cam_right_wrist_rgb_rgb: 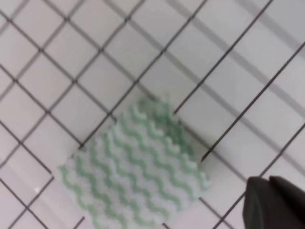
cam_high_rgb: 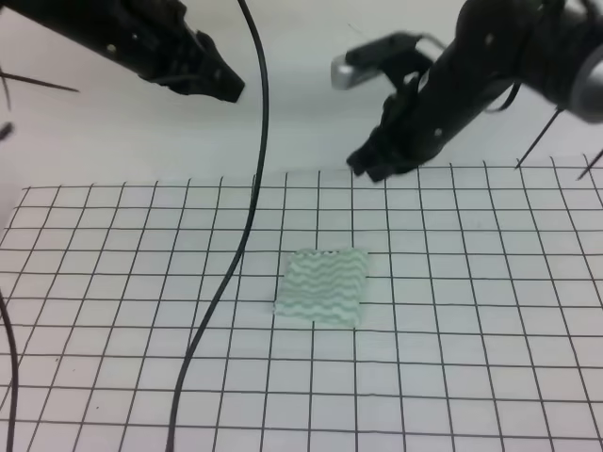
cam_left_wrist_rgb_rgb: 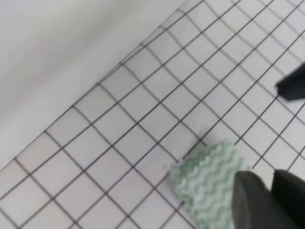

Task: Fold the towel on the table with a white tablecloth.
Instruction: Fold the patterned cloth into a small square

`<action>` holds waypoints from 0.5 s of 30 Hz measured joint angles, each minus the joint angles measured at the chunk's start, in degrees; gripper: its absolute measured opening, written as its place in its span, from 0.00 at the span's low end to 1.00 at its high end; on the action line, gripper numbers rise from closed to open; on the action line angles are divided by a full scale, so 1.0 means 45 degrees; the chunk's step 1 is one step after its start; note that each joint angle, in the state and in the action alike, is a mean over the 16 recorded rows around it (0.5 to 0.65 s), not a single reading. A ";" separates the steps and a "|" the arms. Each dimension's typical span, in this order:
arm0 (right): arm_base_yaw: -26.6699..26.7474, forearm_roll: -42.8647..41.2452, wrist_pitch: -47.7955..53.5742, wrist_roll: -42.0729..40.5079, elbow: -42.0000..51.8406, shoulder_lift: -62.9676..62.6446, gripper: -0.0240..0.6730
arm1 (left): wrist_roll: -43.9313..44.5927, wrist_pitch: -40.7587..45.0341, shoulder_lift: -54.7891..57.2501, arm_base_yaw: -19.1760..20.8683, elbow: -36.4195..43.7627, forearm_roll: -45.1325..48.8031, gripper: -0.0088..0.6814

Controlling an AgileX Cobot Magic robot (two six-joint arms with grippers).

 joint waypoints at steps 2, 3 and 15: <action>0.0000 -0.0085 -0.0353 -0.0059 0.0173 -0.0537 0.04 | 0.0005 0.0003 -0.0557 -0.0026 0.0424 0.0313 0.16; 0.0000 -0.0117 -0.0527 -0.0103 0.0293 -0.0807 0.03 | 0.0030 0.0004 -0.0860 -0.0040 0.0686 0.0455 0.14; 0.0000 0.0798 -0.2861 -0.1655 0.3853 -0.3935 0.03 | 0.1624 -0.1757 -0.4660 -0.0324 0.5913 0.0173 0.01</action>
